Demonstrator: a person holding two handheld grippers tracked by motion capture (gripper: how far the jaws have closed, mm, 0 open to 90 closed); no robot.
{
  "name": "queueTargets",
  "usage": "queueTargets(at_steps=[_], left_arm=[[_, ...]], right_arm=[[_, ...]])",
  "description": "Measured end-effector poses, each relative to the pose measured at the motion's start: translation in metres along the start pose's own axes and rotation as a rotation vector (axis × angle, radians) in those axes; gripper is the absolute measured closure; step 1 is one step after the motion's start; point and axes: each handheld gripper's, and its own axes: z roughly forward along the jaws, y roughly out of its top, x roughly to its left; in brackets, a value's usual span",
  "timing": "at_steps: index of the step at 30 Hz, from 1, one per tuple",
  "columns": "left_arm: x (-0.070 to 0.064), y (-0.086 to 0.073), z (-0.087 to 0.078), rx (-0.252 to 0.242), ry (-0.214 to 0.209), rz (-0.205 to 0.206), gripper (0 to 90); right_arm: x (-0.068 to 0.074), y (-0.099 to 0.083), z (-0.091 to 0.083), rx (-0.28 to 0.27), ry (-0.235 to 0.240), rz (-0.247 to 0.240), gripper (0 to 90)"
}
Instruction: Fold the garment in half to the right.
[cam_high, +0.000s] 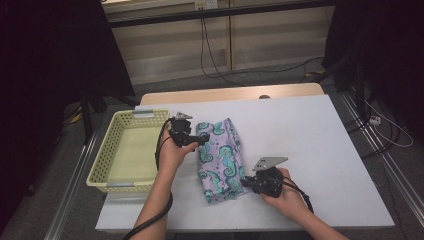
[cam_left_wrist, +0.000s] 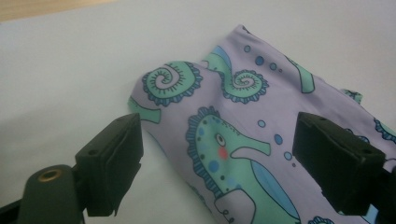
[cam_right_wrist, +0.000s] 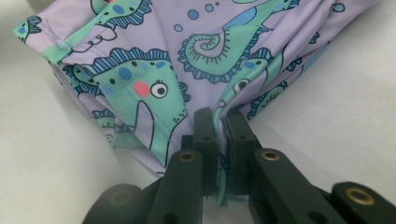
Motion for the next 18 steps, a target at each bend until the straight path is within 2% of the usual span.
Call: queueTargets(at_steps=[4, 8, 11, 14, 16, 18], left_arm=[[0.002, 0.002, 0.001, -0.011, -0.004, -0.009, 14.7], [0.005, 0.005, 0.003, -0.028, -0.010, -0.029, 16.4], [0.006, 0.009, 0.007, -0.032, -0.022, -0.031, 17.5], [0.004, 0.012, 0.018, -0.003, -0.010, -0.035, 19.9], [0.004, 0.013, 0.025, 0.011, -0.024, -0.035, 20.9], [0.003, 0.012, 0.032, 0.015, -0.002, -0.038, 21.3]], right_arm=[[0.001, 0.003, -0.002, 0.007, 0.007, 0.003, 86.2], [0.002, 0.002, -0.011, 0.006, 0.007, -0.007, 86.4], [0.004, 0.000, -0.019, -0.007, 0.017, 0.003, 86.5], [0.005, -0.004, -0.021, -0.003, 0.004, -0.009, 86.4], [0.004, -0.004, -0.020, -0.006, 0.011, -0.007, 86.4], [0.003, -0.003, -0.020, -0.013, 0.015, -0.005, 86.3]])
